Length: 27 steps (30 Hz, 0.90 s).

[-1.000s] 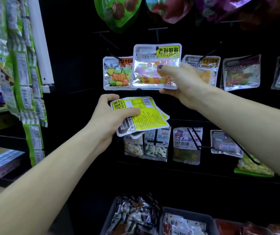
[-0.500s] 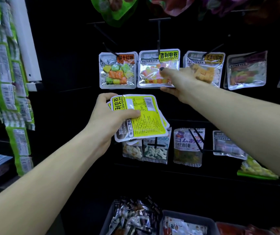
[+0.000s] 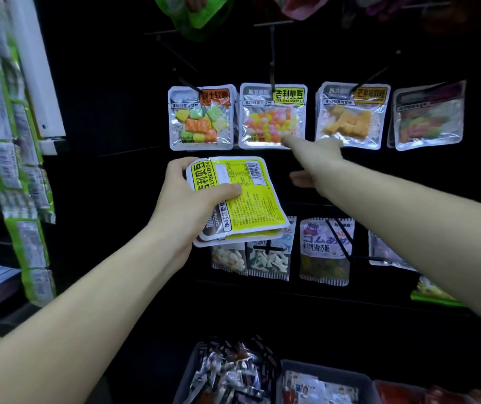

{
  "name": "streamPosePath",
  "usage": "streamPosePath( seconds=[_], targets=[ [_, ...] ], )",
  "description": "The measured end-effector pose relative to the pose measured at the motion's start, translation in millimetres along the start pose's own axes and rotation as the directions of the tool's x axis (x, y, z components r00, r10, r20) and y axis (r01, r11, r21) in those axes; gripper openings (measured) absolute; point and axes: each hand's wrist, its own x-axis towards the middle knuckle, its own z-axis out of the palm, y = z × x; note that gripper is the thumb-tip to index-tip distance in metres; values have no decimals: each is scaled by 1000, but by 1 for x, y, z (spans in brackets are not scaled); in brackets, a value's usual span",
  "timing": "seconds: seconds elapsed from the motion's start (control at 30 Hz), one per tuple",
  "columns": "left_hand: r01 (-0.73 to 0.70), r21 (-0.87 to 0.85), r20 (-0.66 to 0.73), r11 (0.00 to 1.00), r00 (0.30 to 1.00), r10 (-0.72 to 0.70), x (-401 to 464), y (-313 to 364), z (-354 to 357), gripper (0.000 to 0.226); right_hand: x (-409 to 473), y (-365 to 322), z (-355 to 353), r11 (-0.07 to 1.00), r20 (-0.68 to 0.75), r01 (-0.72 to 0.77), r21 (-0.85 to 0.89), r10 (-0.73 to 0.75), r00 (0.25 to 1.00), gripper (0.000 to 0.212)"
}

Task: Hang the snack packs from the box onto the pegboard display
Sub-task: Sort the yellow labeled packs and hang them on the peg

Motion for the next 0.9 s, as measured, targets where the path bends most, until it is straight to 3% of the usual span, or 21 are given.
streamPosePath(
  seconds=[0.07,0.1,0.17,0.23,0.3,0.37,0.53,0.6,0.7,0.77,0.83,0.9],
  targets=[
    [22,9,-9,1000,1000,-22,-3,4,-1,59,-22,6,-11,979,-29,105,-174,-112,993,97],
    [40,12,-11,999,999,-40,-6,7,-1,58,-38,7,-17,965,8,175,-194,-177,984,83],
    [74,32,-11,997,997,-74,-10,10,-1,57,-71,6,-27,933,164,323,-159,-298,940,45],
    [101,54,-10,993,995,-100,-17,14,0,58,-100,6,-38,857,333,497,-137,-433,838,28],
    [115,56,-12,992,993,-114,-23,19,0,62,-119,6,-50,690,515,700,-185,-538,667,40],
    [124,56,-4,991,992,-124,-31,23,1,62,-127,7,-59,561,673,796,-228,-499,545,60],
    [116,98,5,988,993,-117,-47,28,3,60,-129,11,-65,441,770,864,-242,-455,447,75],
    [119,129,-5,984,993,-120,-50,29,3,46,-131,14,-67,405,776,876,-260,-452,439,71],
    [200,107,-18,974,980,-199,-55,31,2,64,-138,18,-66,389,748,880,-275,-489,449,50],
    [250,98,-28,963,968,-248,-60,32,3,64,-143,21,-64,432,678,870,-236,-568,466,29],
    [241,103,4,965,970,-243,-65,31,3,60,-147,21,-63,515,596,828,-223,-600,534,21],
    [216,125,67,968,972,-226,-68,31,1,63,-145,18,-59,652,480,724,-224,-573,664,22]
  ],
)
